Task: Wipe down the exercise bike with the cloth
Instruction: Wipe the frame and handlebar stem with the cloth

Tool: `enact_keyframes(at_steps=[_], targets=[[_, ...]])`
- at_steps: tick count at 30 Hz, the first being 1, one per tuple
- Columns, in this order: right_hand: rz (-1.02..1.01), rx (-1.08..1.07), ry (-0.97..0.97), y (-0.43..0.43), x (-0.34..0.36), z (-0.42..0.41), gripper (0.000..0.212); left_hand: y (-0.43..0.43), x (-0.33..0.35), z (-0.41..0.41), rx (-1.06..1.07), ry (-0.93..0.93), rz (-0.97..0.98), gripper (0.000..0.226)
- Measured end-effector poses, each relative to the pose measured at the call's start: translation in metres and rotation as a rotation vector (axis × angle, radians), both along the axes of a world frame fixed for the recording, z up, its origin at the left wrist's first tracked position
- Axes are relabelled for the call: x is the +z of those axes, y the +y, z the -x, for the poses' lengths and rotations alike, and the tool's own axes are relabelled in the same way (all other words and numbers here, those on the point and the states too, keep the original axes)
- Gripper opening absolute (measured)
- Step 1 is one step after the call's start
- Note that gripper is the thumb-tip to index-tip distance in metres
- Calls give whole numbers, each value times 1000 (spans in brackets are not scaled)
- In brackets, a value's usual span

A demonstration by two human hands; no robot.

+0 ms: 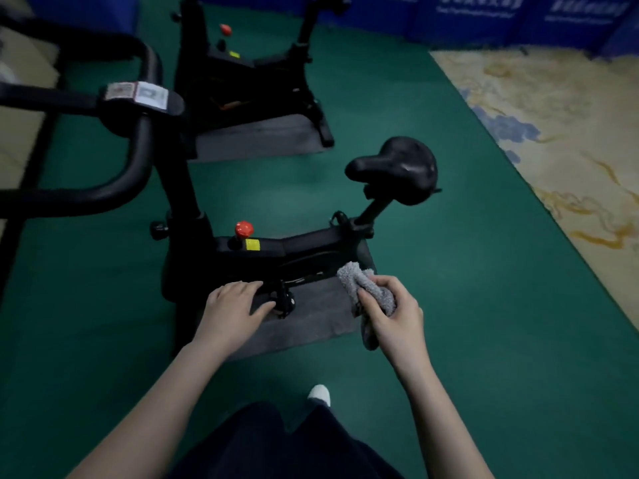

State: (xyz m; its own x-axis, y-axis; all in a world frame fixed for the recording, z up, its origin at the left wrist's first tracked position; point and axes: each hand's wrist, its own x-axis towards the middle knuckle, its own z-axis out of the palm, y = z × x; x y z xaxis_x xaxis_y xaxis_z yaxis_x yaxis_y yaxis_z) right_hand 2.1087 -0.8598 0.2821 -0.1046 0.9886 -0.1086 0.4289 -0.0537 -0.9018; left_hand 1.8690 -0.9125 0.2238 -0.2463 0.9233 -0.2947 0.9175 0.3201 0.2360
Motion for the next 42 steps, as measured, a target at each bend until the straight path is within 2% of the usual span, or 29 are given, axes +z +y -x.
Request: enact_keyframes(at_steps=[5,13,25,34,42], targets=[[6,180,9,32,-3,5,9,-15,3,-8,180,-10,-6,59],[-16,406,41,54,-1,41,19,-48,9,4,433,-24,-10,60],[-57,694,60,68,12,148,9,-82,17,62,745,-62,-90,61],[-190,780,326,82,69,238,15,-88,33,123,920,-47,-267,63],[-246,997,379,73,105,323,15,-94,68,157,1105,-9,-477,60]])
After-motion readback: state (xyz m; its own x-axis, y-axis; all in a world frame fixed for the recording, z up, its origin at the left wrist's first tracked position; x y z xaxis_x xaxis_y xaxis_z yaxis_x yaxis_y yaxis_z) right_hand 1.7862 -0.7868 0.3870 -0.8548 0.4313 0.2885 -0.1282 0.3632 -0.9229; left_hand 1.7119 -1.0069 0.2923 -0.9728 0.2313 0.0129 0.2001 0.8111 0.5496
